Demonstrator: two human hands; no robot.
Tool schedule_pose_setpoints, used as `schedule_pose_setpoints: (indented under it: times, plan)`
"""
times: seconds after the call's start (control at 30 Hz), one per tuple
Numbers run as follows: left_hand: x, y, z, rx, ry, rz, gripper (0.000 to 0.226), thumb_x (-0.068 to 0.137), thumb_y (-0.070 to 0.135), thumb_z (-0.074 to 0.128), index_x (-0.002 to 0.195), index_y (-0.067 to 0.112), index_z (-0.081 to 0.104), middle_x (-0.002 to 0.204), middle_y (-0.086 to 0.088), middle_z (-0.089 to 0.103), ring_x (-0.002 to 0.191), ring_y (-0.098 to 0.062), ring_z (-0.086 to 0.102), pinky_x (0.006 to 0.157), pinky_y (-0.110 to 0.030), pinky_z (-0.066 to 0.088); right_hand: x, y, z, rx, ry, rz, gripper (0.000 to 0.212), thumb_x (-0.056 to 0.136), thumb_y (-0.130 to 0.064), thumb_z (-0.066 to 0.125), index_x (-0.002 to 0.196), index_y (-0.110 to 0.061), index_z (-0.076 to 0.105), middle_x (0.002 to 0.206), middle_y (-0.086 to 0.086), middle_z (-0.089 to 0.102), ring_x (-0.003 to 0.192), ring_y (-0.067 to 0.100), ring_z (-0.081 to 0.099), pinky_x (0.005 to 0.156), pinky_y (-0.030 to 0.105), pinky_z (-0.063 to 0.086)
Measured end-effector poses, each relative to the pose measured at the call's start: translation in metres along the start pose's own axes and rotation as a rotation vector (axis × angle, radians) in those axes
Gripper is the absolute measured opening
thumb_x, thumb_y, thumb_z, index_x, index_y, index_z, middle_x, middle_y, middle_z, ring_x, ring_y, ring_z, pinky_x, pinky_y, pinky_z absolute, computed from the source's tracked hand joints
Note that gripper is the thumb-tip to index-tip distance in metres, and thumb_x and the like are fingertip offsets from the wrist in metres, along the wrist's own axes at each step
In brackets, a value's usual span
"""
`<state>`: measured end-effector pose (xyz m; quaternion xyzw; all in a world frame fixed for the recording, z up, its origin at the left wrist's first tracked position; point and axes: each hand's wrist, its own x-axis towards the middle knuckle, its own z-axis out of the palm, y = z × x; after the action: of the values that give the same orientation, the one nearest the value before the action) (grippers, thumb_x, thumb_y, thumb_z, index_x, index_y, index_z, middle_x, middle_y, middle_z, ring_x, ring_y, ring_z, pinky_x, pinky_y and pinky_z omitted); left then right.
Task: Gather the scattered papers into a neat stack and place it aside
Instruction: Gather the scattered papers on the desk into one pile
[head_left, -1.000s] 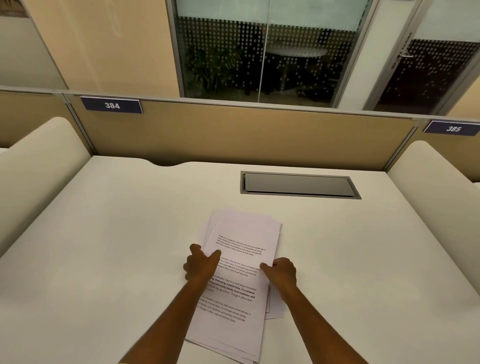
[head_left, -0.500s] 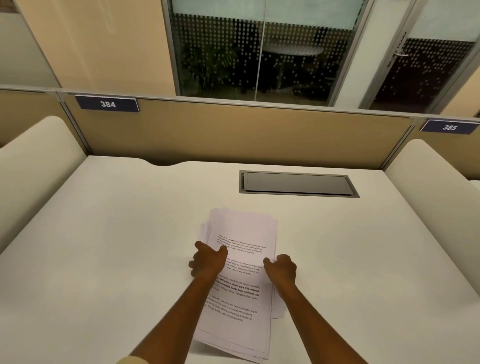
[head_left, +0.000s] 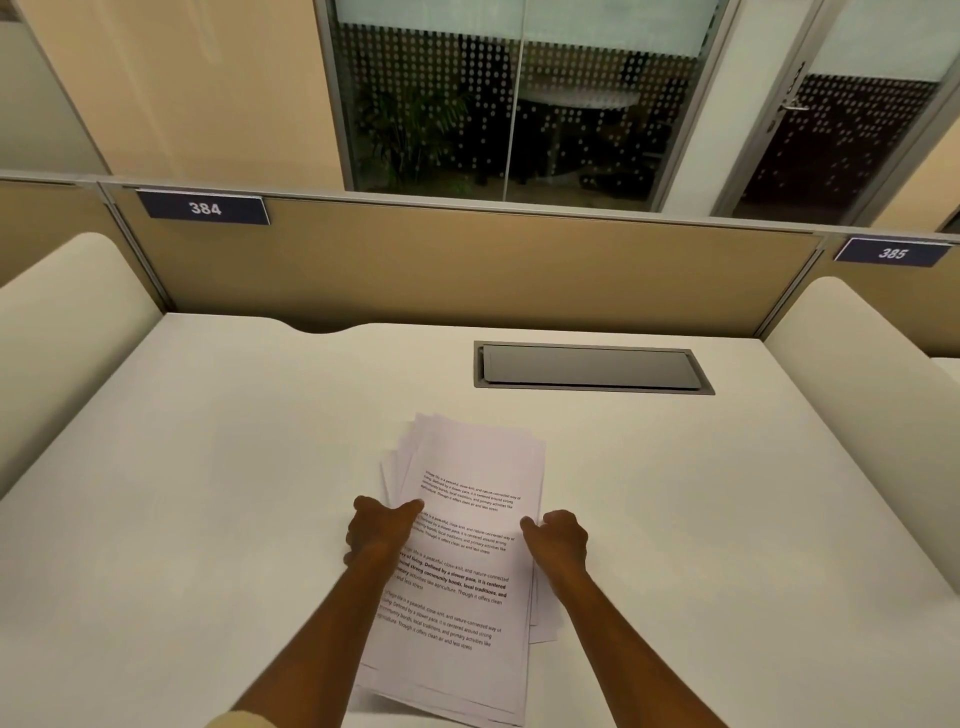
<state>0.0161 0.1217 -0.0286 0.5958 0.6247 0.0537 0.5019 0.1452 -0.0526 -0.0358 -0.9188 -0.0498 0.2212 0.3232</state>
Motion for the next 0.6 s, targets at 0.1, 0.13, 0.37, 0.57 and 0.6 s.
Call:
schedule_pose_setpoints:
  times: [0.1, 0.13, 0.37, 0.57, 0.6]
  plan:
    - [0.004, -0.002, -0.004, -0.099, -0.042, -0.019, 0.063, 0.070, 0.027, 0.082, 0.115, -0.001, 0.047, 0.107, -0.012, 0.057, 0.103, -0.037, 0.060, 0.082, -0.040, 0.052, 0.001, 0.000, 0.003, -0.005, 0.004, -0.008, 0.041, 0.084, -0.022, 0.060, 0.055, -0.016, 0.031, 0.053, -0.003, 0.034, 0.047, 0.011, 0.034, 0.046, 0.024, 0.027]
    - [0.006, -0.003, -0.004, -0.119, -0.056, -0.020, 0.061, 0.067, 0.025, 0.084, 0.110, -0.003, 0.052, 0.107, -0.014, 0.062, 0.097, -0.036, 0.062, 0.081, -0.040, 0.054, 0.002, 0.000, 0.004, 0.001, 0.007, -0.006, 0.041, 0.083, -0.022, 0.061, 0.055, -0.016, 0.032, 0.052, -0.003, 0.034, 0.047, 0.011, 0.034, 0.047, 0.024, 0.027]
    - [0.009, -0.008, -0.001, 0.001, -0.125, 0.096, 0.041, 0.076, 0.011, 0.068, 0.116, 0.003, 0.058, 0.112, -0.019, 0.066, 0.094, -0.036, 0.066, 0.086, -0.047, 0.057, 0.006, 0.006, 0.004, 0.018, 0.002, -0.023, 0.044, 0.078, -0.020, 0.064, 0.053, -0.018, 0.028, 0.051, -0.005, 0.030, 0.047, 0.013, 0.029, 0.049, 0.026, 0.026]
    - [0.019, -0.018, 0.002, 0.051, -0.181, 0.278, 0.060, 0.079, 0.027, 0.067, 0.133, 0.010, 0.046, 0.132, -0.014, 0.056, 0.112, -0.035, 0.060, 0.094, -0.051, 0.053, 0.011, 0.015, 0.000, 0.128, -0.079, -0.035, 0.029, 0.074, -0.025, 0.071, 0.059, -0.020, 0.045, 0.058, 0.001, 0.047, 0.065, 0.029, 0.052, 0.068, 0.028, 0.042]
    - [0.034, -0.028, 0.007, 0.031, -0.192, 0.307, 0.061, 0.077, 0.032, 0.067, 0.132, 0.012, 0.047, 0.132, -0.012, 0.057, 0.112, -0.035, 0.060, 0.093, -0.052, 0.054, 0.011, 0.018, -0.002, 0.167, -0.085, -0.035, 0.024, 0.073, -0.025, 0.073, 0.067, -0.013, 0.053, 0.064, 0.010, 0.056, 0.069, 0.033, 0.058, 0.072, 0.030, 0.047]
